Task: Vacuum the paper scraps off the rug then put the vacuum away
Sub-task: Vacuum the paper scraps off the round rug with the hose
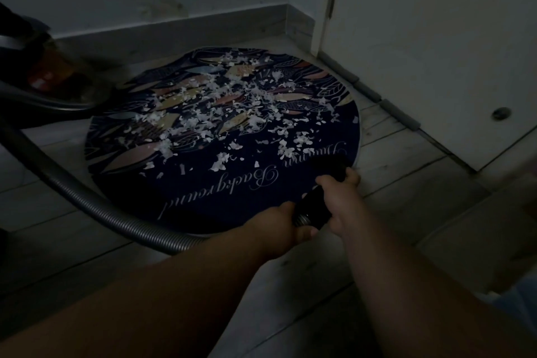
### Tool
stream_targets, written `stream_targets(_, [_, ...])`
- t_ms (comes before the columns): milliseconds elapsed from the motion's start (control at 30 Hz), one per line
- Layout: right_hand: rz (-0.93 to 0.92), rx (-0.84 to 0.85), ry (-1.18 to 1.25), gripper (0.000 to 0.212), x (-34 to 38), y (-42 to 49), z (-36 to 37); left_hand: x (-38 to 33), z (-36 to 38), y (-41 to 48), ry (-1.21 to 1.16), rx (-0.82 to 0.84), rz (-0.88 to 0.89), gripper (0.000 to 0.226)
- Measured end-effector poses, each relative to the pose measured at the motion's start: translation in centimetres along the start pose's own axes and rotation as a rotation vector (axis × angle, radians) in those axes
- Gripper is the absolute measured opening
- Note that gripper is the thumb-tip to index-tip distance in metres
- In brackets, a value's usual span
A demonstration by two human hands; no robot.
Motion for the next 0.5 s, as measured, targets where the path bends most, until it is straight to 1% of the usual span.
stream_targets(133, [0.032, 0.056, 0.008, 0.074, -0.3, -0.2, 1.6, 1.4, -0.4, -0.8, -0.005, -0.036, -0.017, 0.064])
stream_targets(500, [0.071, 0.096, -0.081, 0.074, -2.9, -2.1, 4.6, 4.5, 0.0, -3.4, -0.069, -0.082, -0.074, 0.062])
Point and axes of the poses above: each hand's wrist, its own y-axis towards the middle knuckle, its own z-axis out of the palm, x = y × z, the point moved 7 cm from there along y, towards the middle knuckle, and after that the axes turned 14 degrees about y, right-handed, at the moved point
